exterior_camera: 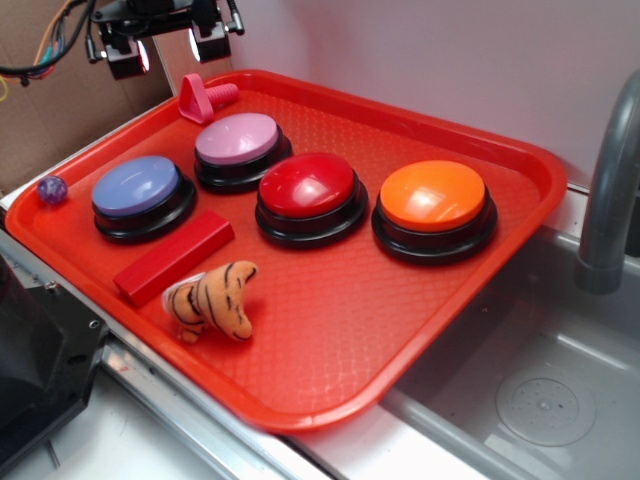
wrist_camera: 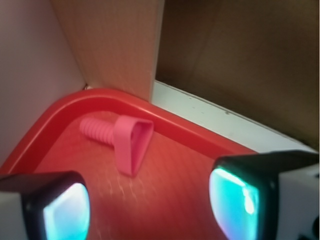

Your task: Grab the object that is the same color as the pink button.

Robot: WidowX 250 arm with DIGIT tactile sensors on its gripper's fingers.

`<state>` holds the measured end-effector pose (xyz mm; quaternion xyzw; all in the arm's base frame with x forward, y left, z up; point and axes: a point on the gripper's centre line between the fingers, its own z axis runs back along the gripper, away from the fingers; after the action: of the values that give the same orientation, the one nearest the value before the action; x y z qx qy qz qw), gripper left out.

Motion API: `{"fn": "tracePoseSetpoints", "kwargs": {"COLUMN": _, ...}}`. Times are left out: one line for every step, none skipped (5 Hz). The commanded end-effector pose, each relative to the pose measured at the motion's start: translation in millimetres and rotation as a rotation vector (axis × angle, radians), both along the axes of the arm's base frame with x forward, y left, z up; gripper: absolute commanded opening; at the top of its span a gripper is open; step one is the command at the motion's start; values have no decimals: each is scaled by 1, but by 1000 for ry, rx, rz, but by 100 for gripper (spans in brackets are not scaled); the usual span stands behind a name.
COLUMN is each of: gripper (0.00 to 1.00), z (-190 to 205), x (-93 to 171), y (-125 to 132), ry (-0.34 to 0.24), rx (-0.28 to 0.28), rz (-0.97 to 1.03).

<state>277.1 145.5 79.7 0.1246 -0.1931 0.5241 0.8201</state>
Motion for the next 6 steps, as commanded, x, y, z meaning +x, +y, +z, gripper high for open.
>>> {"fn": "tracePoseSetpoints", "kwargs": {"gripper": 100, "z": -9, "x": -10, "y": 43, "ry": -73, "rx": -6, "rz": 155}}
{"fn": "tracePoseSetpoints", "kwargs": {"gripper": 100, "z": -20, "x": -9, "y": 52, "ry": -77, "rx": -37, "rz": 140}}
{"fn": "tracePoseSetpoints", "kwargs": {"gripper": 100, "z": -30, "x": -4, "y": 54, "ry": -108, "rx": -72, "rz": 117}}
{"fn": "tracePoseSetpoints", "kwargs": {"gripper": 100, "z": -35, "x": -5, "y": 58, "ry": -95, "rx": -96, "rz": 111}}
{"fn": "tracePoseSetpoints", "kwargs": {"gripper": 63, "z": -36, "x": -7, "y": 59, "ry": -121, "rx": -95, "rz": 138}}
{"fn": "tracePoseSetpoints", "kwargs": {"gripper": 0, "z": -35, "x": -8, "y": 59, "ry": -111, "rx": -91, "rz": 129}}
